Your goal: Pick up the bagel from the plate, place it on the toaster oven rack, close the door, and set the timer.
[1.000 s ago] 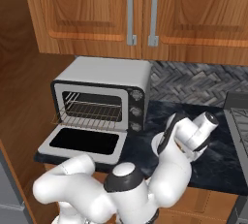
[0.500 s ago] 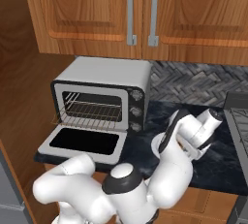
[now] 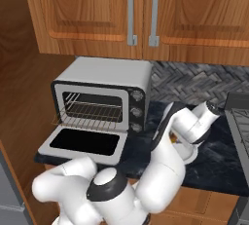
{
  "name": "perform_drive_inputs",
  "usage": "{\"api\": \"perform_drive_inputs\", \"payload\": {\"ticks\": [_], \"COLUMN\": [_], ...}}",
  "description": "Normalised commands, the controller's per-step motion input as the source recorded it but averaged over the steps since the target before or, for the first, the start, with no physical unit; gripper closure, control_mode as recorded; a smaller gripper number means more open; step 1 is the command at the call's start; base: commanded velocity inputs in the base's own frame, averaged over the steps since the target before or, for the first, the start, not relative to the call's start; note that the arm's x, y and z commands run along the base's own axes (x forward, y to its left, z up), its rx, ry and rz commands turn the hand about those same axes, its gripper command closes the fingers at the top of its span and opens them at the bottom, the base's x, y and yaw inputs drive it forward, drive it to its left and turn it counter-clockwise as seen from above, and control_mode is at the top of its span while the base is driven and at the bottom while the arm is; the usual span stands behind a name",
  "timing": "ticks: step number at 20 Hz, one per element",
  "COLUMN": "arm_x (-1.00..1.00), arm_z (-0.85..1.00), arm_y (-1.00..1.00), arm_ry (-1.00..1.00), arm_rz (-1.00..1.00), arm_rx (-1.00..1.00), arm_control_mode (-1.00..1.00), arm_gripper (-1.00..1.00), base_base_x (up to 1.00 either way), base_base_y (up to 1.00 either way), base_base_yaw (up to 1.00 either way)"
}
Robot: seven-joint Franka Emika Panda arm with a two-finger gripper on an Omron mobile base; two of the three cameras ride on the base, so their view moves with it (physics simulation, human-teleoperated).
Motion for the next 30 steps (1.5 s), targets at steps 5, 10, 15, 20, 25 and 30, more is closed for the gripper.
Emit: {"api": "perform_drive_inputs", "payload": {"ticks": [5, 10, 15, 20, 25, 30], "arm_x": [-0.07, -0.02, 0.00, 0.00, 0.00, 0.00], "arm_z": [0.70, 0.58, 0.22, 0.07, 0.09, 0.01], "arm_y": [0.62, 0.59, 0.68, 0.71, 0.68, 0.62], "arm_ry": [-0.14, -0.09, -0.03, 0.00, 0.00, 0.00], "arm_rz": [0.00, 0.00, 0.00, 0.00, 0.00, 0.00], "arm_rx": [0.00, 0.00, 0.00, 0.00, 0.00, 0.00], "arm_control_mode": [-1.00, -1.00, -1.00, -1.00, -1.00, -1.00], "arm_gripper": [1.00, 1.00, 1.00, 1.00, 1.00, 1.00], "base_base_x": [0.00, 0.00, 0.00, 0.00, 0.00, 0.00], "base_base_y": [0.00, 0.00, 0.00, 0.00, 0.00, 0.00], "base_base_yaw": [0.00, 0.00, 0.00, 0.00, 0.00, 0.00]}}
